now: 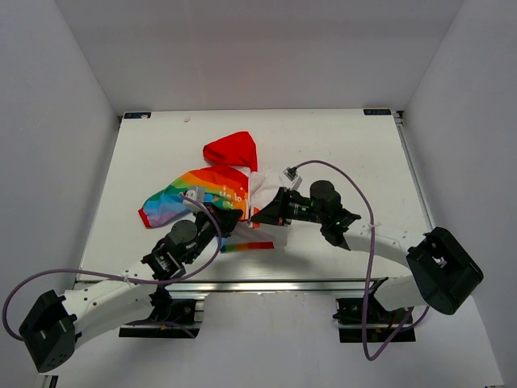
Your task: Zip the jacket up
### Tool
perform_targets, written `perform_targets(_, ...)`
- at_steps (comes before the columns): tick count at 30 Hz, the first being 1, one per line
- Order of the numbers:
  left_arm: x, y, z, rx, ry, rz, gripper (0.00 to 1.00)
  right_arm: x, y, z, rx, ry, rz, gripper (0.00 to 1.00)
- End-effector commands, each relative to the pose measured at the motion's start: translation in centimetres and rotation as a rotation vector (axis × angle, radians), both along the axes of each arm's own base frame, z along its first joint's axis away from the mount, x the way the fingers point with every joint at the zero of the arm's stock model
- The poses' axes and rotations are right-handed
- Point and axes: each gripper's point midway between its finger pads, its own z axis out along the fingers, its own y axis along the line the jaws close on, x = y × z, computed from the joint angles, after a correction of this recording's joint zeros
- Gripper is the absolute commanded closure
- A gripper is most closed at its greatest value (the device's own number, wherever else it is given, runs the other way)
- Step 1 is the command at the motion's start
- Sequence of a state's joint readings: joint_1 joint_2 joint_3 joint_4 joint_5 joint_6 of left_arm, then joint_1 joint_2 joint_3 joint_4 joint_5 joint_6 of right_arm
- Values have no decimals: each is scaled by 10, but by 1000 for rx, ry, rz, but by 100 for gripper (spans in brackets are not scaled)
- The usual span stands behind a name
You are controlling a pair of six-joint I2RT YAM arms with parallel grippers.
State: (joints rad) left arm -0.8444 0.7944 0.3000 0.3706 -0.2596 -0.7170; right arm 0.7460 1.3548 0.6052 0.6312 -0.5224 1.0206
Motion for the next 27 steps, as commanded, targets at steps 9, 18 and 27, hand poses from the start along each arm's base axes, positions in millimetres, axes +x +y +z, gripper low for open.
perform_targets(9, -2, 2, 3, -33, -11, 17, 100, -6, -3, 6, 12, -4, -32, 100)
perform_targets(18, -1, 2, 2, -36, -4, 29, 100, -3, 3, 15, 36, -25, -29, 100)
perform_targets(27, -2, 4, 2, -38, -5, 37, 100, 2, 10, 19, 60, -23, -21, 100)
